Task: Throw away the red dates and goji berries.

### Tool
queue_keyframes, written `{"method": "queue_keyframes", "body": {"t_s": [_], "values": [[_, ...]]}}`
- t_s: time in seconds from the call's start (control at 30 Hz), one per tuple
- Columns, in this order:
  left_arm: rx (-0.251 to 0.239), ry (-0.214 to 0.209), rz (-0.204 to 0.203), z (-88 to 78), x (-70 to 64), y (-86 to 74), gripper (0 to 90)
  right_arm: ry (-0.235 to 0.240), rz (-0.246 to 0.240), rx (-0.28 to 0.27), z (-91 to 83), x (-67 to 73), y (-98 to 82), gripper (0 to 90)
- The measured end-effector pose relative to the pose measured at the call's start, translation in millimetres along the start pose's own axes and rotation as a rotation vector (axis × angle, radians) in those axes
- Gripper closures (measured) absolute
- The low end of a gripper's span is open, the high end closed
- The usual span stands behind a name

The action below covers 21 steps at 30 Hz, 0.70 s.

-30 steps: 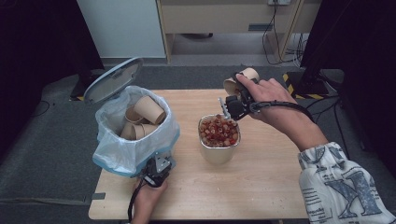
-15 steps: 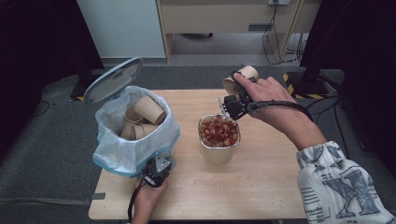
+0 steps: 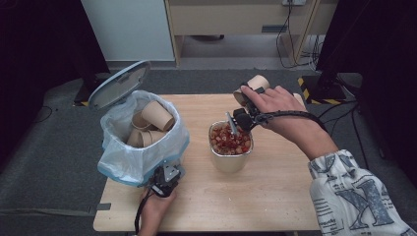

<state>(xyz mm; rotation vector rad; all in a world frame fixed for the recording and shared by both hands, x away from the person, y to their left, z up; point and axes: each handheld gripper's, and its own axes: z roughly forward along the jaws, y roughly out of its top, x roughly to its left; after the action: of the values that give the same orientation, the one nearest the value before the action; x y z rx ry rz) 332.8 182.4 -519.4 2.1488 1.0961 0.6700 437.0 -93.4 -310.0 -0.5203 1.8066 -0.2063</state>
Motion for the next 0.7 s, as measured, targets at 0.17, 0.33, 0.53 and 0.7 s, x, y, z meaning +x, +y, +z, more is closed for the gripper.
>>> {"method": "queue_keyframes", "body": {"t_s": [0.17, 0.33, 0.53, 0.7], "values": [[-0.001, -0.001, -0.001, 0.0, 0.1, -0.2, 86.9, 0.001, 0.022, 0.005, 0.3, -1.1, -3.3, 34.8], [-0.001, 0.000, -0.001, 0.1, 0.0, 0.0, 86.9, -0.009, 0.060, -0.002, -2.0, -5.6, -8.2, 34.6], [0.000, 0.000, -0.001, 0.0, 0.0, 0.0, 86.9, 0.050, -0.158, 0.017, 10.2, 26.3, 18.5, 35.0], [-0.001, -0.001, 0.000, 0.0, 0.2, -0.1, 86.8, 0.027, -0.091, 0.021, 9.7, 15.2, 11.8, 35.0]]}}
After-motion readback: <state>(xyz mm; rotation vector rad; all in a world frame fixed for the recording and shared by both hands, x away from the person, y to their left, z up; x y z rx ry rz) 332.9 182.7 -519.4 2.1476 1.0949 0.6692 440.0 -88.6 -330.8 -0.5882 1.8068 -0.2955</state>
